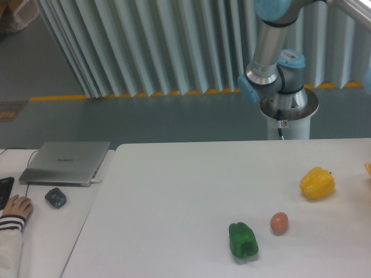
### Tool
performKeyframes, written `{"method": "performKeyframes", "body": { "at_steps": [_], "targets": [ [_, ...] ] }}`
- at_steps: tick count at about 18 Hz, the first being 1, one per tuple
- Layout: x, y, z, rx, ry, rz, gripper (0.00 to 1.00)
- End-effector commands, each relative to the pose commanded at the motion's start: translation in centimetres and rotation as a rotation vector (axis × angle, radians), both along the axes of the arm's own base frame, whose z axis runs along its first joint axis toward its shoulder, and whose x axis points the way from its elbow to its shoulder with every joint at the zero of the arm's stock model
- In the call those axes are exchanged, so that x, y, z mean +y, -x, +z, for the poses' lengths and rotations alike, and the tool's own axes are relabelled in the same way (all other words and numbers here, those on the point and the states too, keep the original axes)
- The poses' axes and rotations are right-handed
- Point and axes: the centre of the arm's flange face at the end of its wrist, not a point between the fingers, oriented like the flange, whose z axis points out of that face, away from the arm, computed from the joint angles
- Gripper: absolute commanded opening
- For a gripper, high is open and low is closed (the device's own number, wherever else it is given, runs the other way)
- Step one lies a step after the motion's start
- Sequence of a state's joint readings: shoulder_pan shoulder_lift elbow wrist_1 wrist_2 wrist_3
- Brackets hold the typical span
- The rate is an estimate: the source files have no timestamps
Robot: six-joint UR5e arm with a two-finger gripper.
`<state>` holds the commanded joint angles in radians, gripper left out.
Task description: Place the red peppers in a basket
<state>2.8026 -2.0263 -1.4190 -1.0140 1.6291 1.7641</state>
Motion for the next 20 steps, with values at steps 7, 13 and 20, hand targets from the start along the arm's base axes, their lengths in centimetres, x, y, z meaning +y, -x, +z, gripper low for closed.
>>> {"method": "performKeyframes", "body": {
  "at_steps": [7, 13, 20],
  "targets": [
    [0.2, -0.3, -1.0, -0.016, 0.004, 0.001, 1.00],
    [1.8, -1.4, -1.3, -0.067, -0.096, -0.024, 1.00],
    [8.2, -8.3, 1.0, -0.026, 0.003, -0.125, 1.00]
  ]
}}
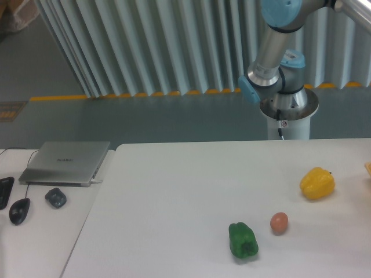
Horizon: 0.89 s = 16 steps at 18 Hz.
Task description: Place the red peppers in a basket
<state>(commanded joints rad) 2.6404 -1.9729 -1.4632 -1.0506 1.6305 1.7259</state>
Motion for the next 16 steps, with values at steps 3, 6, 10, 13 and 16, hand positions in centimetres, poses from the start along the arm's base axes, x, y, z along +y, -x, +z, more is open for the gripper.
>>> {"method": "performKeyframes", "body": {
  "at_steps": [3, 6, 10, 13, 16],
  "targets": [
    [2.3, -2.3, -0.2, 0.002, 0.006, 0.001, 1.00],
    [4.4, -4.7, 0.5, -0.002, -0.018, -0.020, 1.00],
    [6.8, -9.2, 1.5, -0.021, -0.016, -0.074, 1.00],
    [7.6, -11.1, 1.3, -0.050, -0.014, -0.016, 1.00],
    [7.5, -12.3, 1.6, -0.062, -0.004, -0.023, 1.00]
  ]
}}
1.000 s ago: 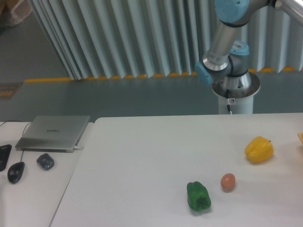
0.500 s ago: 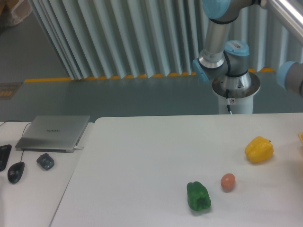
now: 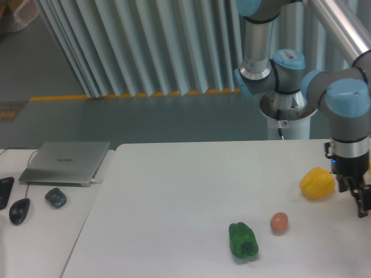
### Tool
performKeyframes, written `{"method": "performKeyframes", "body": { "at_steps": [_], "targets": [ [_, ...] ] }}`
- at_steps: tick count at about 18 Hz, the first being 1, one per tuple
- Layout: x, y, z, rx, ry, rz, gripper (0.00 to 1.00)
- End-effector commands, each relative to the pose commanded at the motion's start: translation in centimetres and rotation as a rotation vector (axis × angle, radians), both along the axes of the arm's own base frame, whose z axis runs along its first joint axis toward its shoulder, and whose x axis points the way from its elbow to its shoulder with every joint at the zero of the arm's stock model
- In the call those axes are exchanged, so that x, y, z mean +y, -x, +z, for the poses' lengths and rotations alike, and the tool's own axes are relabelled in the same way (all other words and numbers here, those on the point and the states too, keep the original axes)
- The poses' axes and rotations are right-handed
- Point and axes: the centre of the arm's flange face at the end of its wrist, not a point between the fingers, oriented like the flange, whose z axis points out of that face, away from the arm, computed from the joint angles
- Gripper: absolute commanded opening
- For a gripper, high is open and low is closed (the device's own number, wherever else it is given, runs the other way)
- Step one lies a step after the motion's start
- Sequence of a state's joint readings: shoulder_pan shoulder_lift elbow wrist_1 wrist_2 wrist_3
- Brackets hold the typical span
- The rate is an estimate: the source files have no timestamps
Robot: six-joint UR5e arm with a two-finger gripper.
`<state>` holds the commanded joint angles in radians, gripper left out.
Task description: Place the red peppers in a basket
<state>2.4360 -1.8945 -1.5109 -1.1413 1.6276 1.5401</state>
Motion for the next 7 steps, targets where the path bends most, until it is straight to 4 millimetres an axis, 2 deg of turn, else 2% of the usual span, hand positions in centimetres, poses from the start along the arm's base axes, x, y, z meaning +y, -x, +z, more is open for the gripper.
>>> {"method": "performKeyframes", "body": {
  "at_steps": [3, 5, 7],
  "targets": [
    [0.4, -1.6, 0.3, 0.000, 0.005, -0.016, 1.00],
    [0.0, -2.1, -0.2, -0.014, 0.007, -0.014, 1.00],
    [0.0, -2.9, 0.3, -0.013, 0.001, 0.002, 1.00]
  ]
}}
